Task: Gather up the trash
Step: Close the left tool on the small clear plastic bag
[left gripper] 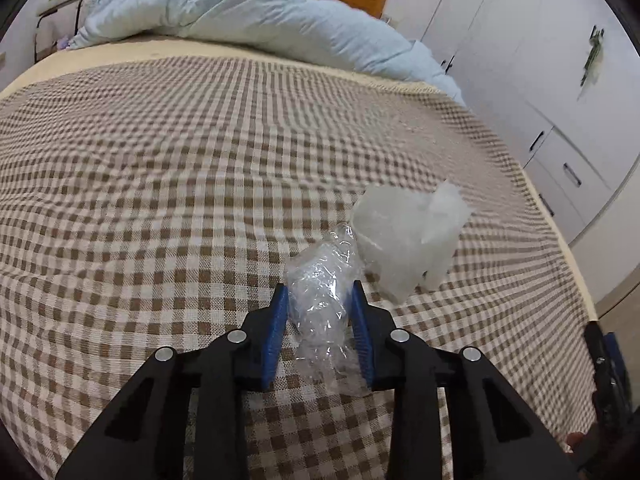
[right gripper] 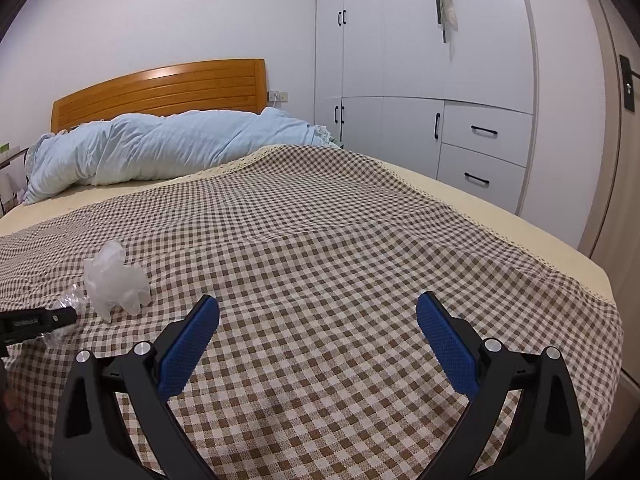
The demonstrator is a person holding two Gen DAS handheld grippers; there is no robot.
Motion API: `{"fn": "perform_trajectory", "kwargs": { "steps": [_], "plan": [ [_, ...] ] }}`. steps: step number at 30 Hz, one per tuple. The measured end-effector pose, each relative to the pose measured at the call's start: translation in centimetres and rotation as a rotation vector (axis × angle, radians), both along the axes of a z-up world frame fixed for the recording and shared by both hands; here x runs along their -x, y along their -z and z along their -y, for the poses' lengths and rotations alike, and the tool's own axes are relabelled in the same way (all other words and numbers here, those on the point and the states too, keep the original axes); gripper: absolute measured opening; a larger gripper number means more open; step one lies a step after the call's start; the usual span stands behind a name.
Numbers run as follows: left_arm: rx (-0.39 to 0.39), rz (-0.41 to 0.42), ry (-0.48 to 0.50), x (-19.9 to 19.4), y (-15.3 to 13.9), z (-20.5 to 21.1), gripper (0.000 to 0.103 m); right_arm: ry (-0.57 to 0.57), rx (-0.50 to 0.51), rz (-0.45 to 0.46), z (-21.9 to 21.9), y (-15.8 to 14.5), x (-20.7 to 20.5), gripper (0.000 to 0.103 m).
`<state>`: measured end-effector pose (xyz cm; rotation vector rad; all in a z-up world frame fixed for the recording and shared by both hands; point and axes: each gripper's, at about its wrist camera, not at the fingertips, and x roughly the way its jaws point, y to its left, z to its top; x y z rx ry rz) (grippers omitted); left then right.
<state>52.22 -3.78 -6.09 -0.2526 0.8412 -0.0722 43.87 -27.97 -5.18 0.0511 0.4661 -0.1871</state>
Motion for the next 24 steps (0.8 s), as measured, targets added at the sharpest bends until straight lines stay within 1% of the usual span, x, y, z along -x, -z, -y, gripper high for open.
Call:
{"fn": "perform_trajectory", "kwargs": {
  "steps": [3, 5, 9, 13, 14, 17, 20, 22, 24],
  "plan": [
    [-0.024, 0.065, 0.004, 1.3, -1.5, -0.3, 0.029, -0.001, -0.010, 0.000, 0.1, 0.0, 0.0, 0.095],
    [-0.022, 0.100, 0.004, 2.3, -2.4, -0.7, 0.029, -0.002, -0.017, 0.001, 0.3, 0.0, -0.1, 0.095],
    [0.016, 0.146, -0.022, 3.5, -3.8, -2.4, 0.029, -0.002, -0.027, 0.015, 0.6, -0.1, 0.2, 0.095],
    [0.091, 0.150, -0.083, 4.2, -4.4, -5.4, 0.029, -0.005, -0.021, 0.034, 0.5, -0.2, 0.6, 0.095],
    [0.111, 0.148, -0.096, 4.2, -4.4, -6.1, 0.029, -0.017, -0.016, 0.036, 0.4, -0.3, 0.6, 0.095],
    [0.131, 0.147, -0.114, 4.4, -4.4, -7.3, 0.029, -0.049, 0.022, 0.014, -0.6, -0.2, 0.4, 0.095],
    [0.153, 0.139, -0.126, 4.6, -4.0, -8.0, 0.029, -0.159, 0.098, -0.048, -2.9, 0.0, -0.7, 0.095],
    [0.156, 0.140, -0.137, 4.4, -4.1, -8.2, 0.029, -0.207, 0.140, -0.065, -4.6, -0.2, -1.3, 0.095],
    [0.157, 0.142, -0.144, 4.6, -4.1, -8.3, 0.029, -0.257, 0.114, -0.045, -6.3, -0.8, -1.7, 0.095]
  ]
}}
